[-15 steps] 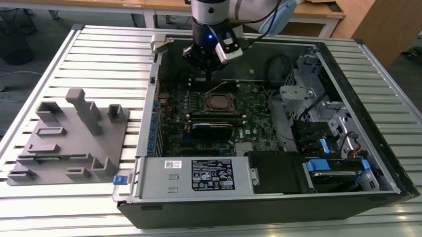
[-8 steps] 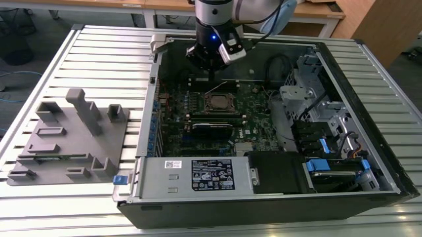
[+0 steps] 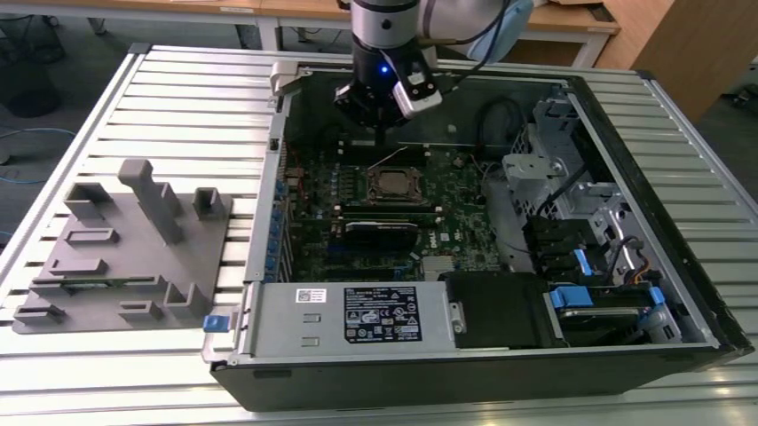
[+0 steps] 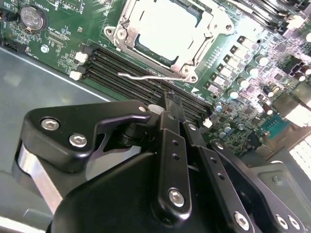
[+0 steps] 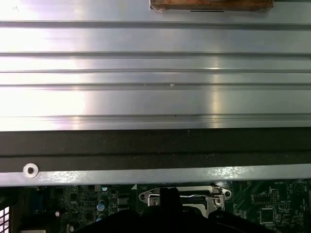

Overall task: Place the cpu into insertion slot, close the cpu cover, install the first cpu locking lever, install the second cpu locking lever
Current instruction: 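Install the first cpu locking lever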

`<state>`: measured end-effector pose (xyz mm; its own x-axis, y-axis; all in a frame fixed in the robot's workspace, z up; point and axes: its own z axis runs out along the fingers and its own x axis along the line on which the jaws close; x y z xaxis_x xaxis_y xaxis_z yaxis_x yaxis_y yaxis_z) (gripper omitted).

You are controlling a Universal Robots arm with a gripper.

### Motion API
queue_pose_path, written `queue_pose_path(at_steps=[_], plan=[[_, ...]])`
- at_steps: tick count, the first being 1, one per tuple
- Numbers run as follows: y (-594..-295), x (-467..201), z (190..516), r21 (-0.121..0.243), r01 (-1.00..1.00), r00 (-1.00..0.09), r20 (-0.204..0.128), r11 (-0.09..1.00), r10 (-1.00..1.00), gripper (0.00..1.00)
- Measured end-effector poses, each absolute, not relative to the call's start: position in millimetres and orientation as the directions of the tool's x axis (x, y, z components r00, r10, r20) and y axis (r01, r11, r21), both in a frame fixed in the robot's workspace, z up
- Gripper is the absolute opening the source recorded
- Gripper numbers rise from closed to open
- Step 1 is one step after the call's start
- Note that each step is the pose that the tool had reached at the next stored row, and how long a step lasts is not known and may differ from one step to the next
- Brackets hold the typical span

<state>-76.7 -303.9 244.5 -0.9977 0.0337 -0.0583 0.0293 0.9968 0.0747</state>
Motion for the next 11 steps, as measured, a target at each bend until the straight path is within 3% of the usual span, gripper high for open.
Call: queue_pose_path(at_steps=[11], plan=[[-304.0,-69.8,240.0,0.076,0.029,-0.998,-0.058,0.997,0.034,0.11]])
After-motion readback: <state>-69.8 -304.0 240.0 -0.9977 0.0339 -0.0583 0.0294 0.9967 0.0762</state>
